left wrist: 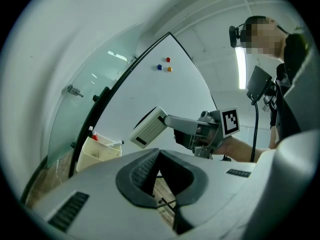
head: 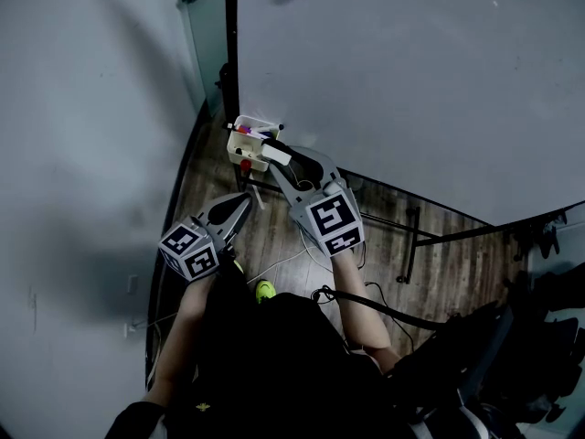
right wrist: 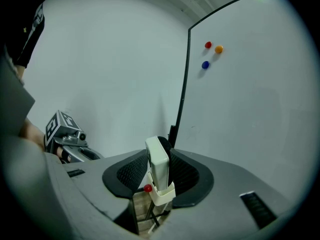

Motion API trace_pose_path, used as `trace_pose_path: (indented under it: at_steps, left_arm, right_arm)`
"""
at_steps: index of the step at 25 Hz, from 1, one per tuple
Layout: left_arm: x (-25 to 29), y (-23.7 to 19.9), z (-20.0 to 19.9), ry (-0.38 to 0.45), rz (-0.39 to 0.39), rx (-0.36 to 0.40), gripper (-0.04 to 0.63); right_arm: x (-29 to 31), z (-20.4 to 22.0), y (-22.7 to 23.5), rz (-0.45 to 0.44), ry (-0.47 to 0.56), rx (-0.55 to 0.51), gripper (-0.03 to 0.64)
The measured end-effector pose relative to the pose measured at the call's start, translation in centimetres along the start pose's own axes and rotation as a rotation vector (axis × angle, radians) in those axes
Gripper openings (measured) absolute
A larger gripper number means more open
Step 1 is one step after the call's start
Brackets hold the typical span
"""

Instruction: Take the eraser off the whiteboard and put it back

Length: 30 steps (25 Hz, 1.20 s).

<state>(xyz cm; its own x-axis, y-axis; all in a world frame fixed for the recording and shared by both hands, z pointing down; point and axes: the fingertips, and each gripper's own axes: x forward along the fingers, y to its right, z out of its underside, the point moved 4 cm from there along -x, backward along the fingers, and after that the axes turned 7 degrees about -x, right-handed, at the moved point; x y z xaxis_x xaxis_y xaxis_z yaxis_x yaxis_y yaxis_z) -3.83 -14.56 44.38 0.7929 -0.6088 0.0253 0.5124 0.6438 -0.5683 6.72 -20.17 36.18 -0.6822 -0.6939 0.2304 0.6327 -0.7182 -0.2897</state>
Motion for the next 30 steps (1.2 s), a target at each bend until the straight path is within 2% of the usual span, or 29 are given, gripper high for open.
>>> trace_pose_path:
  at_steps: [30]
  left_arm:
    - [0.1, -1.3, 0.2, -0.005, 0.036, -0.061, 0.0]
  right_arm:
    - [4.0, 2.4, 0.4, -0.029, -0.059, 0.024, 0.149]
